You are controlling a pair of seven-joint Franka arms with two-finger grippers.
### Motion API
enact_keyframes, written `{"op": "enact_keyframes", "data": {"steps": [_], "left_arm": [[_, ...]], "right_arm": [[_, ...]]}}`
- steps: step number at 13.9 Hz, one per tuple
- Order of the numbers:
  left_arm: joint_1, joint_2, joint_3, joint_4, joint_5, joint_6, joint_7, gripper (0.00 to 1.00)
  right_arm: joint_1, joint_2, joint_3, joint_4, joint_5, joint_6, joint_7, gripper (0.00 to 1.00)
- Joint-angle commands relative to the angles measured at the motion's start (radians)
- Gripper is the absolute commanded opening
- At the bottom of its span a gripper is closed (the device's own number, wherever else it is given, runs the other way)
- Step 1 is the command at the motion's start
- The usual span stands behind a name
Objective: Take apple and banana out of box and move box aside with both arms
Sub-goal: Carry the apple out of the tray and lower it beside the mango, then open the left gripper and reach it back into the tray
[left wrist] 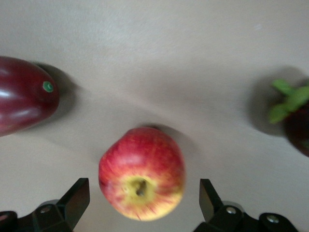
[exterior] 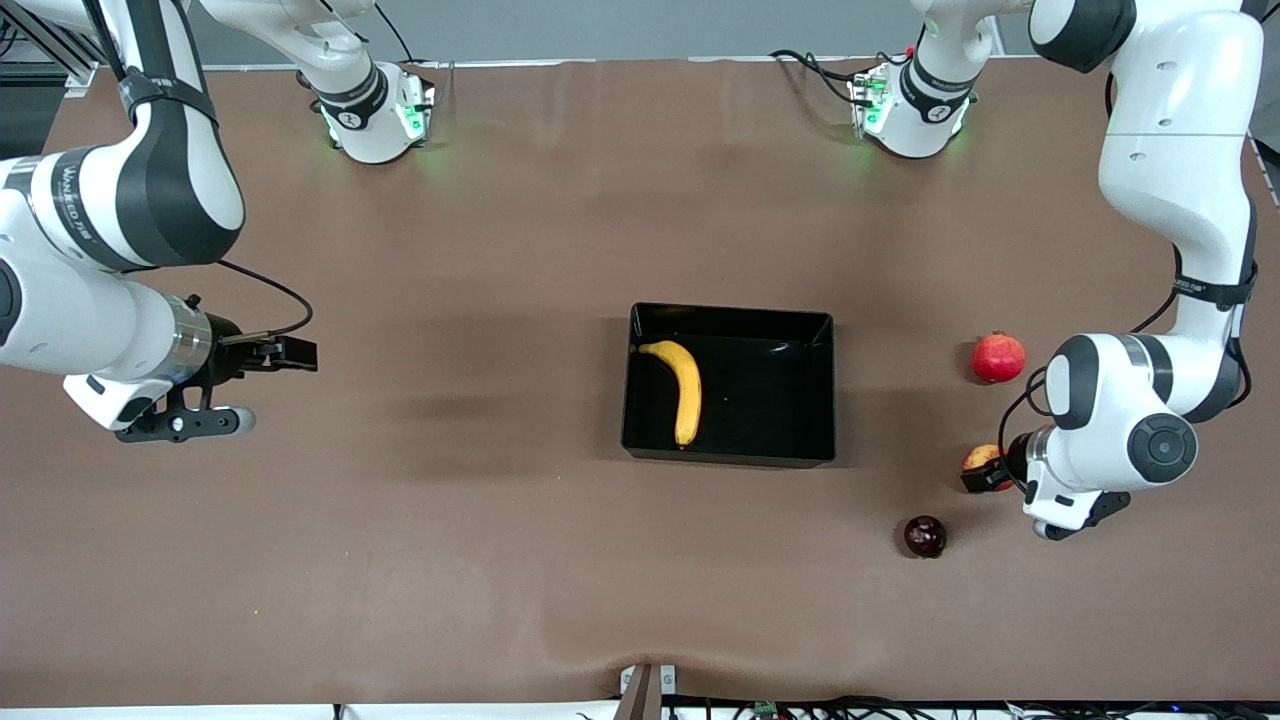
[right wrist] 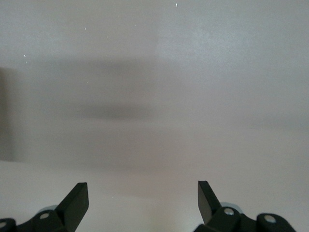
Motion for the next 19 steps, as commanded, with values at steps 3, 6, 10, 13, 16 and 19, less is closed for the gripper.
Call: {"op": "enact_keyframes", "data": {"steps": [3, 6, 10, 13, 16, 19], "left_arm": [[-0.083, -0.145, -0.037, -0.029, 0.009, -0.107, -0.017, 1.0], [-0.192, -0.157, -0.071, -0.021, 0.033, -0.116, -0.08, 1.0], [-0.369, -0.113, -0.068, 0.054, 0.04, -0.116, -0.172, 1.0], [-0.47, -0.052, -0.061, 0.118, 0.038, -0.11, -0.238, 1.0], [-0.525, 0.013, -0.061, 0.146, 0.035, -0.04, -0.247, 1.0], [-0.588, 0.077, -0.061, 0.143, 0.037, 0.072, -0.268, 1.0]], "right_arm": [[-0.004, 0.009, -0.004, 0.009, 0.011, 0.0, 0.003, 1.0], [0.001, 0.009, -0.004, 0.011, 0.011, 0.002, 0.003, 1.0], [0.005, 0.009, -0.004, 0.012, 0.011, 0.003, 0.011, 1.0], [0.005, 0.009, -0.004, 0.012, 0.011, 0.003, 0.012, 1.0], [0.007, 0.009, -0.004, 0.012, 0.011, 0.003, 0.012, 1.0], [0.008, 0.009, -0.004, 0.012, 0.011, 0.005, 0.012, 1.0]]}}
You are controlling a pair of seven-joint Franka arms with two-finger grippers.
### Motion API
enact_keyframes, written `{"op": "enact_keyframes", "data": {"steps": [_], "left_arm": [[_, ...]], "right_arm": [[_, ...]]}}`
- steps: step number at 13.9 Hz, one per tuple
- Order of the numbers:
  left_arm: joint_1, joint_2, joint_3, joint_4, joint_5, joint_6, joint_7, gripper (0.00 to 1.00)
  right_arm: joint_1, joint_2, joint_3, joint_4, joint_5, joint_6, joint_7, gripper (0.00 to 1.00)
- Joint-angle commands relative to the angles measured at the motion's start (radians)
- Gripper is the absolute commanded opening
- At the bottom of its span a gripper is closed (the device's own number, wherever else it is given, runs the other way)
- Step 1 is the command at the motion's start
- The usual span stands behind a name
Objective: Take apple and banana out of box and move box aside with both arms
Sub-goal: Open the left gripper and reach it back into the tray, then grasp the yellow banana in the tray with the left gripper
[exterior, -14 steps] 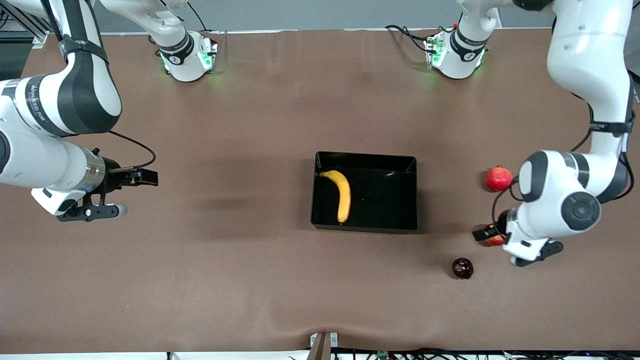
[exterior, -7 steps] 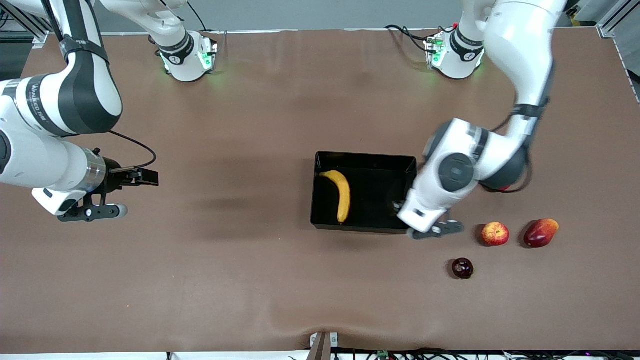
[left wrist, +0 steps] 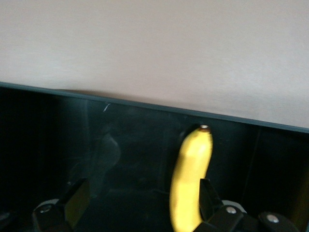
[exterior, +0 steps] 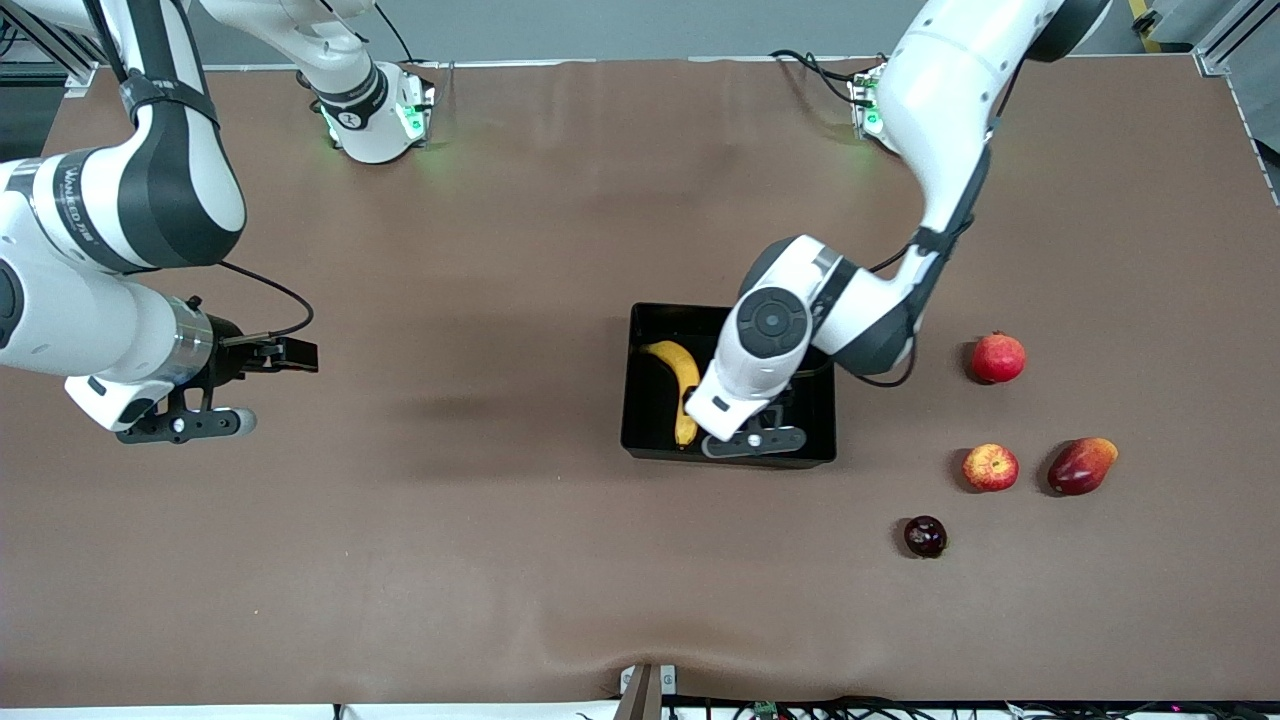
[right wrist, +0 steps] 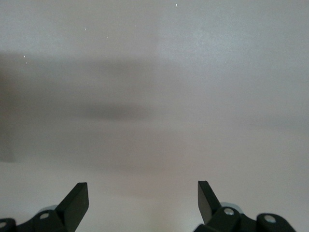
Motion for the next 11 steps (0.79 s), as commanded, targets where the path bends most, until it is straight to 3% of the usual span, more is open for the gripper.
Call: {"op": "enact_keyframes", "data": {"steps": [1, 8, 9, 10, 11], "left_arm": [[-0.057, 0.069, 0.012, 0.039, 0.026, 0.046, -0.029, 1.0], [-0.094, 0.169, 0.015, 0.038, 0.04, 0.133, -0.043, 0.98], [-0.094, 0.174, 0.015, 0.038, 0.044, 0.138, -0.043, 0.87], [-0.094, 0.178, 0.016, 0.036, 0.046, 0.14, -0.043, 0.68], [-0.094, 0.178, 0.016, 0.036, 0.046, 0.14, -0.04, 0.31]], "right_arm": [[0.007, 0.007, -0.003, 0.013, 0.011, 0.0, 0.012, 1.0], [0.009, 0.013, -0.003, 0.013, 0.011, 0.006, 0.014, 1.0], [0.009, 0.015, -0.003, 0.013, 0.011, 0.006, 0.014, 1.0], [0.009, 0.015, -0.003, 0.013, 0.011, 0.006, 0.014, 1.0], [0.009, 0.015, -0.003, 0.013, 0.011, 0.006, 0.014, 1.0]]}}
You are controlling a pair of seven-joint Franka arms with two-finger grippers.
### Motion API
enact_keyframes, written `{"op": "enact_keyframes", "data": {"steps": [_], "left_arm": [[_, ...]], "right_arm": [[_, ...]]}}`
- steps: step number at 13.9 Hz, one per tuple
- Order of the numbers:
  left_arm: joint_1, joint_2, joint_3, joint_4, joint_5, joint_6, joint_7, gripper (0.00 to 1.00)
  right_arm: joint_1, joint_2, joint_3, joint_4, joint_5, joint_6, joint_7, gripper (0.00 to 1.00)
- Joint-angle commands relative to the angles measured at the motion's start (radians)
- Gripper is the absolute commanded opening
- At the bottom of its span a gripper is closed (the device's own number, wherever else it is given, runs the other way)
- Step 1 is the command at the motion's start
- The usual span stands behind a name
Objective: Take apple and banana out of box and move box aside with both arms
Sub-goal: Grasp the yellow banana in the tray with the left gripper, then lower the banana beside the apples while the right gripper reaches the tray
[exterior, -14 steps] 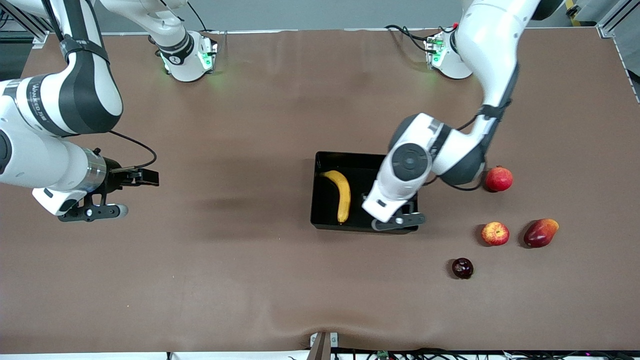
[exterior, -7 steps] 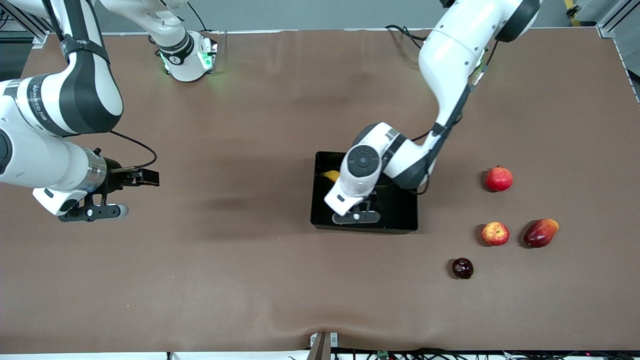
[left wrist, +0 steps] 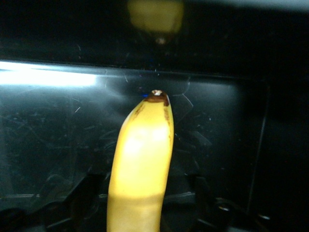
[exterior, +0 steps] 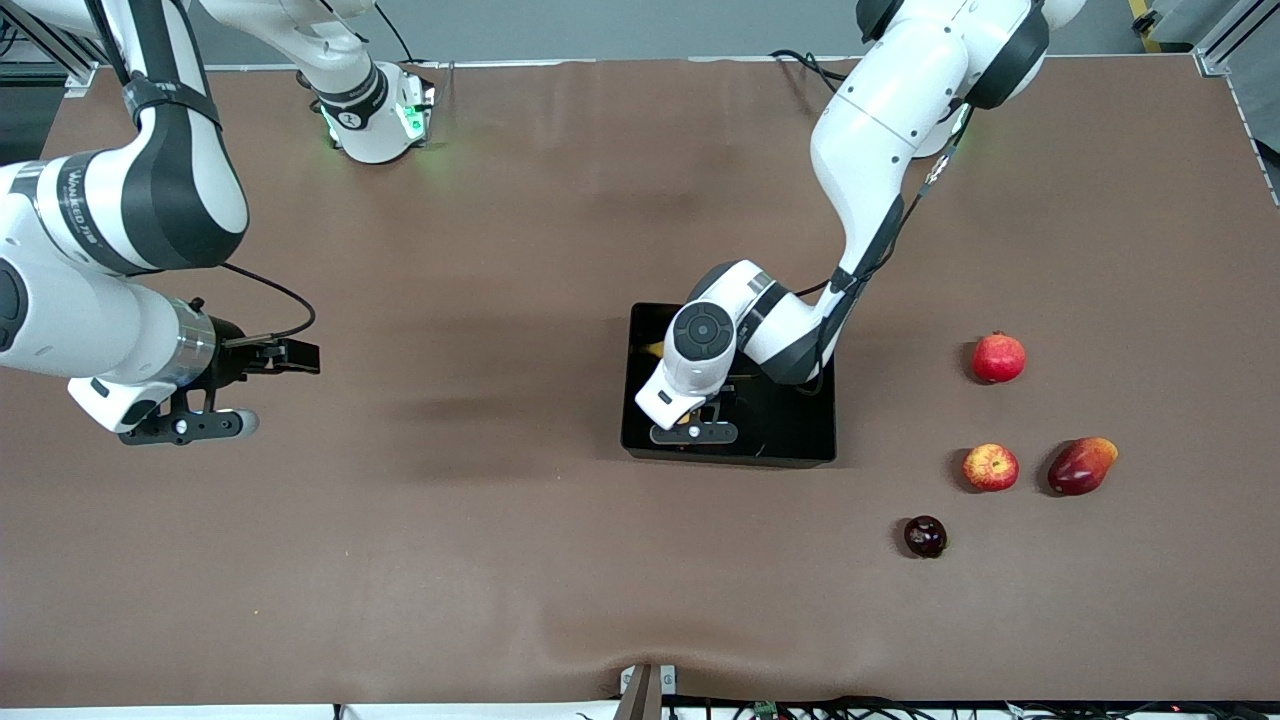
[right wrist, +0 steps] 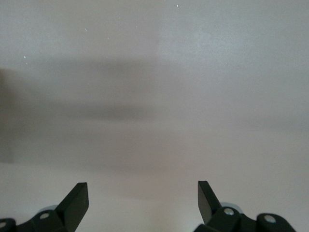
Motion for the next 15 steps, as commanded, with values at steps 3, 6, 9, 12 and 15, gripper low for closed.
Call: {"op": "enact_keyframes", "data": {"steps": [3, 6, 9, 12, 15], "left_arm": [[-0.015, 0.0, 0.011, 0.025, 0.025, 0.002, -0.029, 0.0], [-0.01, -0.059, 0.016, 0.027, 0.028, -0.035, -0.032, 0.0], [0.011, -0.156, 0.014, 0.029, 0.027, -0.094, -0.03, 0.0], [0.047, -0.245, 0.014, 0.027, 0.024, -0.145, -0.023, 0.0], [0.126, -0.326, 0.008, 0.019, 0.022, -0.249, 0.052, 0.0]], "right_arm": [[0.008, 0.01, -0.004, 0.013, 0.011, 0.001, 0.014, 1.0], [0.008, 0.01, -0.004, 0.013, 0.011, 0.001, 0.014, 1.0], [0.008, 0.01, -0.004, 0.013, 0.011, 0.001, 0.014, 1.0], [0.008, 0.01, -0.004, 0.013, 0.011, 0.006, 0.014, 1.0], [0.008, 0.01, -0.004, 0.013, 0.011, 0.006, 0.014, 1.0]]}}
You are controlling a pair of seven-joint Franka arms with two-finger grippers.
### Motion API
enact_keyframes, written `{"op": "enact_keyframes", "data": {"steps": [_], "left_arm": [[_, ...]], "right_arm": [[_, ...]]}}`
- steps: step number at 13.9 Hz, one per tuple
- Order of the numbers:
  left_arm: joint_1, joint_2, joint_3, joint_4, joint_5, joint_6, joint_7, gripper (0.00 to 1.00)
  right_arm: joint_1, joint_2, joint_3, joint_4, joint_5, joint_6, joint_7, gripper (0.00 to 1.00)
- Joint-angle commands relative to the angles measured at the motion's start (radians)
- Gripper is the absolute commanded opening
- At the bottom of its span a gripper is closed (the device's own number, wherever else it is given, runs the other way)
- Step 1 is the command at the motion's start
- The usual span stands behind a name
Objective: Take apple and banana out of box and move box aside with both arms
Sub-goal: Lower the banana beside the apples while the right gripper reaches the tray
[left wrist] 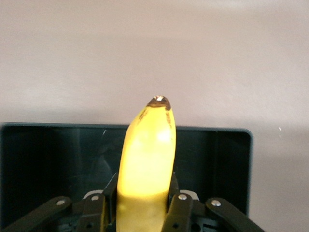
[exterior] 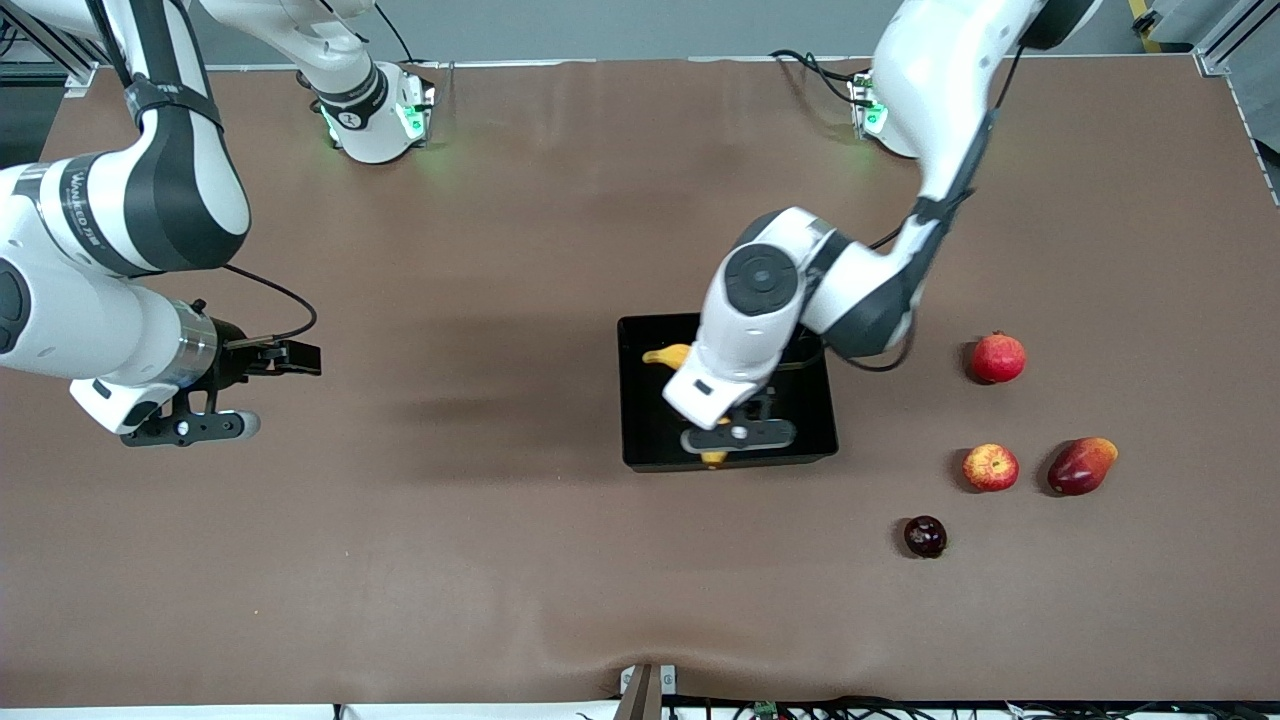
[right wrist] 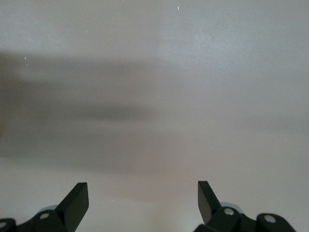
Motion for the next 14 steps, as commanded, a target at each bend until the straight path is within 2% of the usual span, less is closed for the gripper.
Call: {"op": "enact_keyframes", "data": {"steps": [1, 4, 7, 9, 11, 14], "left_arm": [[0.078, -0.087, -0.007, -0.049, 0.01, -0.103, 0.112, 0.0], [0.194, -0.168, -0.013, -0.134, 0.006, -0.176, 0.306, 0.0], [0.314, -0.245, -0.013, -0.272, 0.007, -0.176, 0.511, 0.0], [0.375, -0.253, -0.013, -0.333, 0.012, -0.167, 0.582, 0.0], [0.405, -0.245, -0.013, -0.404, 0.024, -0.1, 0.628, 0.0], [0.428, -0.204, -0.01, -0.52, 0.033, 0.116, 0.639, 0.0]], "right_arm": [[0.007, 0.008, -0.005, 0.013, 0.011, 0.0, 0.014, 1.0], [0.007, 0.008, -0.005, 0.013, 0.011, 0.0, 0.014, 1.0], [0.007, 0.01, -0.005, 0.013, 0.011, 0.0, 0.014, 1.0], [0.007, 0.01, -0.005, 0.013, 0.011, 0.0, 0.014, 1.0], [0.009, 0.01, -0.005, 0.013, 0.011, 0.0, 0.014, 1.0], [0.047, 0.008, -0.005, 0.013, 0.011, 0.003, 0.014, 1.0]]}}
